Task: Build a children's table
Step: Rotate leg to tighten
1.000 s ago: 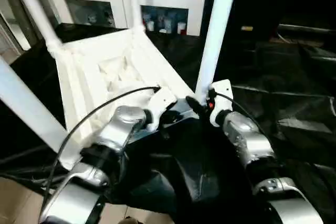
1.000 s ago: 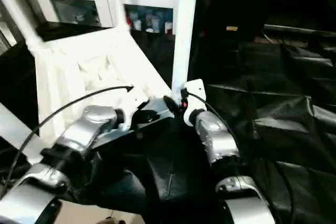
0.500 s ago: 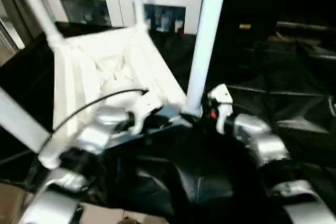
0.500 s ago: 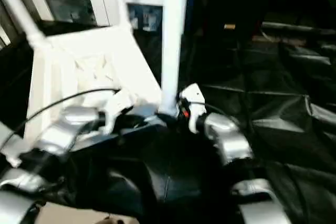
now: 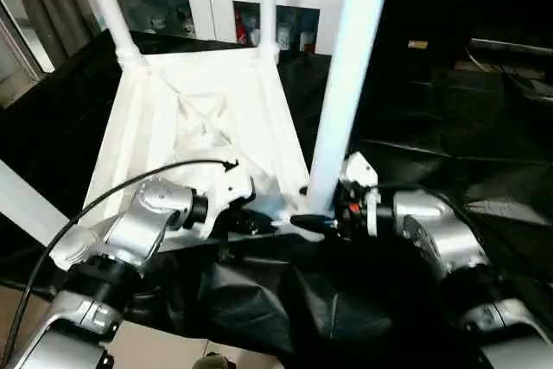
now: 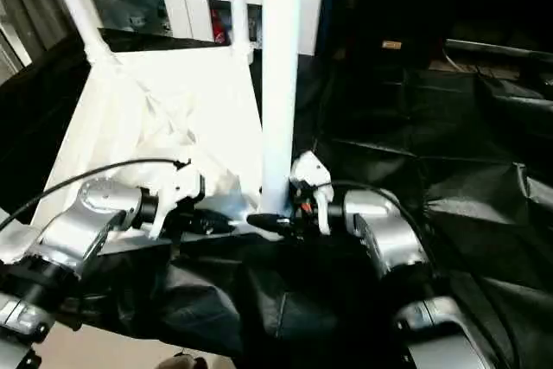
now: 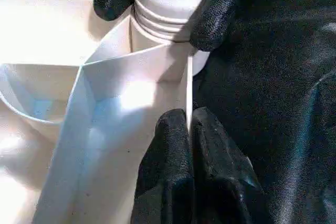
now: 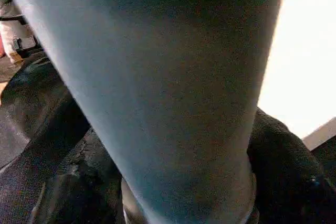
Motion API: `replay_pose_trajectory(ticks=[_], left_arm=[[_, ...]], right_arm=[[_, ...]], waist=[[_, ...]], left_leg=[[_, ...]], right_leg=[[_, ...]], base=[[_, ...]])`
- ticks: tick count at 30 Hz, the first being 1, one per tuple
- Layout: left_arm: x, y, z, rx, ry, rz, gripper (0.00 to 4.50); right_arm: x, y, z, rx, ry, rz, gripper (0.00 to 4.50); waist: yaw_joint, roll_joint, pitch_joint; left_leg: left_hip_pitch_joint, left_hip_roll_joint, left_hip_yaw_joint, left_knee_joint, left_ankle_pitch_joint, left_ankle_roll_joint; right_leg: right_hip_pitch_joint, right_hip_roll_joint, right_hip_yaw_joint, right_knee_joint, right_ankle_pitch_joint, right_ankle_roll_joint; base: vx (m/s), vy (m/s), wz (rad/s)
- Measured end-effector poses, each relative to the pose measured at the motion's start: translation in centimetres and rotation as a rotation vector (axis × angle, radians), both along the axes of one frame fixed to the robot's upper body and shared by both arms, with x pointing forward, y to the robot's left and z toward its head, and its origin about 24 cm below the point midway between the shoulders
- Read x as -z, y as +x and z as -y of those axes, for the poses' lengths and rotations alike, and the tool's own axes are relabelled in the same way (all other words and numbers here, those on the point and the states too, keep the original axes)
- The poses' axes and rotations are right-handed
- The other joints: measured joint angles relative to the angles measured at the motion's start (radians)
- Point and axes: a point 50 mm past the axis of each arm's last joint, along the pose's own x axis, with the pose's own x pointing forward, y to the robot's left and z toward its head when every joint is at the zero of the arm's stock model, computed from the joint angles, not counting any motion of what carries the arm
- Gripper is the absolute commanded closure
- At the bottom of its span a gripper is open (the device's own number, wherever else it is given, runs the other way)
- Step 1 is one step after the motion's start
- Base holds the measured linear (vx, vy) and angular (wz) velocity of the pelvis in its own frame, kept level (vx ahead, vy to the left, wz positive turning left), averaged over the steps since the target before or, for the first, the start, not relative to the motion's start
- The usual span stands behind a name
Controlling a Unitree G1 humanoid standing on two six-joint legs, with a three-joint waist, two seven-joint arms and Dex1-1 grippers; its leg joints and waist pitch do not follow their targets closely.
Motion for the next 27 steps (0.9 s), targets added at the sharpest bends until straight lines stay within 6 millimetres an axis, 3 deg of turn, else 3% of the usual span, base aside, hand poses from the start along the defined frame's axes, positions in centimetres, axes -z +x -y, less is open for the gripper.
replay_pose_trajectory(ticks=[6, 12, 15, 21, 22, 27], left_arm=[[0.2, 0.4, 0.9, -0.048, -0.015, 0.02, 4.5], [0.5, 2.7, 3.4, -0.252, -0.021, 0.066, 4.5], [0.7, 3.3, 4.5, -0.317, -0.019, 0.078, 4.5], [0.8, 3.5, 4.8, -0.352, -0.019, 0.081, 4.5], [0.8, 3.5, 4.8, -0.351, -0.02, 0.081, 4.5], [0.8, 3.4, 3.9, -0.329, -0.015, 0.092, 4.5]], right_arm=[[0.2, 0.3, -0.2, 0.079, 0.004, 0.006, 1.79], [0.9, 2.6, -0.8, 0.503, 0.032, 0.019, 1.81], [1.0, 3.4, -1.6, 0.65, 0.034, 0.01, 1.81], [1.1, 3.8, -2.2, 0.722, 0.015, 0.018, 1.81], [1.1, 3.8, -2.2, 0.721, 0.016, 0.018, 1.25], [1.0, 3.6, -2.3, 0.631, 0.034, 0.01, 0.73]], waist=[[0.003, 0.001, 0.0], [-0.017, 0.0, -0.001], [-0.019, 0.001, -0.001], [-0.02, 0.003, -0.003], [-0.02, 0.003, -0.003], [-0.022, -0.001, -0.004]], left_leg=[[0.001, 0.0, 0.0, 0.003, 0.0, 0.0], [0.007, -0.001, 0.0, 0.005, 0.002, 0.0], [0.014, -0.001, 0.0, 0.003, 0.002, 0.0], [0.016, -0.002, -0.001, 0.002, 0.002, 0.0], [0.016, -0.002, -0.001, 0.001, 0.002, 0.0], [0.016, -0.001, -0.001, -0.001, 0.002, 0.0]], right_leg=[[0.001, 0.0, 0.001, 0.003, 0.001, 0.0], [0.006, 0.0, 0.004, 0.003, 0.004, -0.001], [0.01, -0.001, 0.005, 0.002, 0.001, 0.004], [0.013, -0.002, 0.005, 0.0, 0.001, 0.004], [0.013, -0.002, 0.005, 0.0, 0.001, 0.004], [0.012, -0.002, 0.003, 0.0, 0.001, 0.004]], base=[[0.0, 0.0, 0.0], [0.0, 0.0, 0.0], [0.0, 0.0, 0.0], [0.0, 0.0, 0.0], [0.0, 0.0, 0.0], [0.0, 0.0, 0.0]])
